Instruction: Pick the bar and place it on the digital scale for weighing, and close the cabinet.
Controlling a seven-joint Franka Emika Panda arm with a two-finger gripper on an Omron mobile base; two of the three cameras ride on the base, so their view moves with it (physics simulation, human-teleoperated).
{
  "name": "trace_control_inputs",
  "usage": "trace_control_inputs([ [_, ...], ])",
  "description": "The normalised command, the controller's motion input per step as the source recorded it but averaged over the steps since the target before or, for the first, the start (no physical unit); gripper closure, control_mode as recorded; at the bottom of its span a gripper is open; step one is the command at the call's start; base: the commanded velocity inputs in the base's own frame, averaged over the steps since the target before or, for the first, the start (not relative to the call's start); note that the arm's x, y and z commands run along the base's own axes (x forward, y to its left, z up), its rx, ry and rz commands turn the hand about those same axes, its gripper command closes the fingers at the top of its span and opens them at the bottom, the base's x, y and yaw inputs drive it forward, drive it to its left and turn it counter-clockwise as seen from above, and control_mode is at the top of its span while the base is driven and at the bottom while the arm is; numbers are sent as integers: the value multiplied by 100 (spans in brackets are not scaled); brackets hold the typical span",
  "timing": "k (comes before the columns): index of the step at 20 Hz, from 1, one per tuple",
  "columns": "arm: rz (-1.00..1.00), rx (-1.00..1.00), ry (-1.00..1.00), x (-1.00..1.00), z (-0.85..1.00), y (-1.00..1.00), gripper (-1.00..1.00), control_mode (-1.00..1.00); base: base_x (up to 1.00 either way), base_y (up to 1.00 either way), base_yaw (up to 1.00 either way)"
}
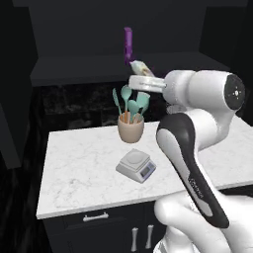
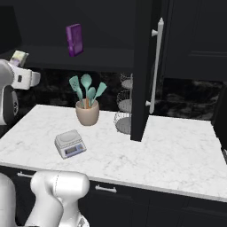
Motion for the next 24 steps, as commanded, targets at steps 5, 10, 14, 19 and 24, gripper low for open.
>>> trace_control_inputs([
  [5,27,-17,0,-100,-30,-59,100,-100,0,0,0],
  [10,37,-26,12,-63,-56,-31,100,-100,0,0,0],
  [14,25,-37,37,7,-78,-24,100,-100,0,0,0],
  [19,19,-28,26,82,-98,-6,100,-100,0,0,0],
  [24,20,-4,-3,64,-90,-15,100,-100,0,0,0],
])
